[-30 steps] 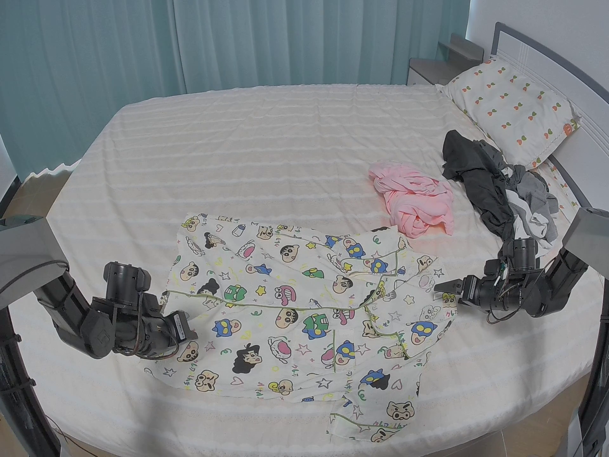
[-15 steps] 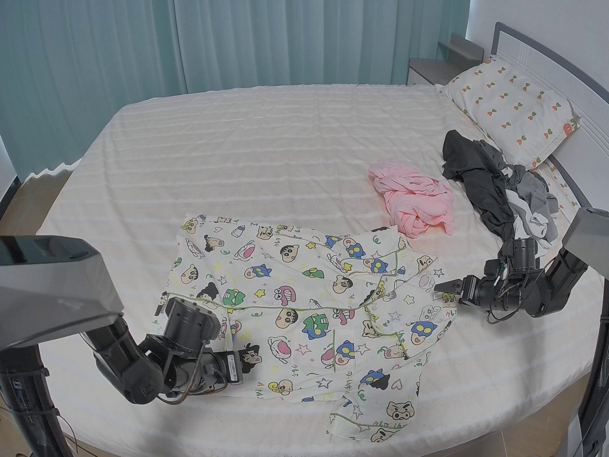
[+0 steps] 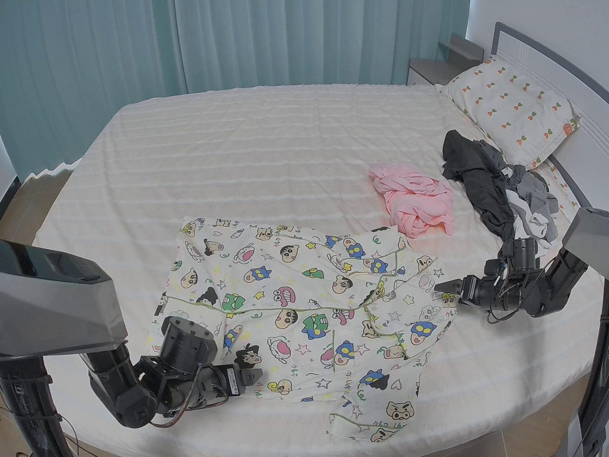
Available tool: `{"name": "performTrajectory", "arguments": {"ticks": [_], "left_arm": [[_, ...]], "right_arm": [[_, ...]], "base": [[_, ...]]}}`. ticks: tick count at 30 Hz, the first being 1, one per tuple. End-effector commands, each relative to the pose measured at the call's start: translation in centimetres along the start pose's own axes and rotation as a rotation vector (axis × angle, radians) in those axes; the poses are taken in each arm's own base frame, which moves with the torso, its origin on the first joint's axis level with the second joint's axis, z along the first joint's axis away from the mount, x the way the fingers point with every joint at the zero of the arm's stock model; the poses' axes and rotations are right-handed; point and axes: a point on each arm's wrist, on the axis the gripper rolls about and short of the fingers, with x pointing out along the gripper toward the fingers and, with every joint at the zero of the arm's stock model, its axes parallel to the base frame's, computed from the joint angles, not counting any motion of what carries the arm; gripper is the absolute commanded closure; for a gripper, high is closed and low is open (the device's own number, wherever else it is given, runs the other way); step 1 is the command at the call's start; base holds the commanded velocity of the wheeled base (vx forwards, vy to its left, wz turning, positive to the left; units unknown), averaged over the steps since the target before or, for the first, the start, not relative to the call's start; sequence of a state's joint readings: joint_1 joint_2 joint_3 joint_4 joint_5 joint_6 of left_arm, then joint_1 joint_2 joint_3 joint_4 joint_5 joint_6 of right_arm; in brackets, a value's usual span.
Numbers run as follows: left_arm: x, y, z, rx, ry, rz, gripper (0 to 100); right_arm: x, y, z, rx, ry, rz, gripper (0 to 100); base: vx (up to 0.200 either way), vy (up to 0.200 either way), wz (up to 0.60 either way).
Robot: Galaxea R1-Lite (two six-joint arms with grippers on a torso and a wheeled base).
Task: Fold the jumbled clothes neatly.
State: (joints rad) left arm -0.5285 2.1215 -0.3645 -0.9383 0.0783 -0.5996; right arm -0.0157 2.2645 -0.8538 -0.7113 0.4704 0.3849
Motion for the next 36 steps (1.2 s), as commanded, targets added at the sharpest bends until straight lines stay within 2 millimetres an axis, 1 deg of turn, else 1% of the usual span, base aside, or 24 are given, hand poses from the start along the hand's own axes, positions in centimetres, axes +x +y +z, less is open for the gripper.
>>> {"name": "performTrajectory", "arguments": {"ticks": [1,4,10,11,13,14,16,18,19,22,26,31,36], "left_arm": [[-2.7,-0.1,1.5,-0.087,-0.107,-0.061,0],[-3.6,-0.1,2.4,-0.134,-0.151,-0.086,0],[-3.6,0.8,3.2,-0.164,-0.176,-0.061,0],[-3.6,1.4,3.6,-0.199,-0.190,-0.047,0],[-3.5,1.8,4.1,-0.254,-0.207,-0.038,0],[-3.5,2.0,4.3,-0.266,-0.213,-0.036,0],[-3.4,3.1,5.0,-0.300,-0.230,-0.006,0],[-3.3,3.4,5.2,-0.305,-0.234,0.001,0],[-2.9,4.0,5.3,-0.308,-0.224,0.015,0],[-1.7,5.1,5.6,-0.296,-0.190,0.016,0],[-0.6,5.8,6.0,-0.319,-0.106,-0.026,0],[0.7,6.0,6.7,-0.375,-0.063,-0.022,0],[1.0,5.8,7.0,-0.408,-0.030,-0.026,0]], "right_arm": [[0.0,0.0,0.0,0.000,0.001,0.001,0],[0.0,0.0,0.0,-0.001,-0.001,0.001,0],[0.0,0.0,0.0,-0.001,-0.001,0.001,0],[0.0,0.0,0.0,-0.001,-0.001,0.001,0],[0.0,0.0,0.0,-0.001,-0.001,0.001,0],[0.0,0.0,0.0,-0.001,-0.001,0.001,0],[0.0,0.0,0.0,-0.001,-0.001,0.001,0],[0.0,0.0,0.0,-0.001,-0.001,0.001,0],[0.0,0.0,0.0,-0.001,-0.001,0.001,0],[0.0,0.0,0.0,-0.001,-0.001,0.001,0],[0.0,0.0,0.0,0.000,0.001,0.001,0],[0.0,0.0,0.0,0.000,0.001,0.001,0],[0.0,0.0,0.0,0.000,0.001,0.001,0]], "base": [[0.000,0.000,0.00],[0.000,0.000,0.00],[0.000,0.000,0.00],[0.000,0.000,0.00],[0.000,0.000,0.00],[0.000,0.000,0.00],[0.000,0.000,0.00],[0.000,0.000,0.00],[0.000,0.000,0.00],[0.000,0.000,0.00],[0.000,0.000,0.00],[0.000,0.000,0.00],[0.000,0.000,0.00]]}}
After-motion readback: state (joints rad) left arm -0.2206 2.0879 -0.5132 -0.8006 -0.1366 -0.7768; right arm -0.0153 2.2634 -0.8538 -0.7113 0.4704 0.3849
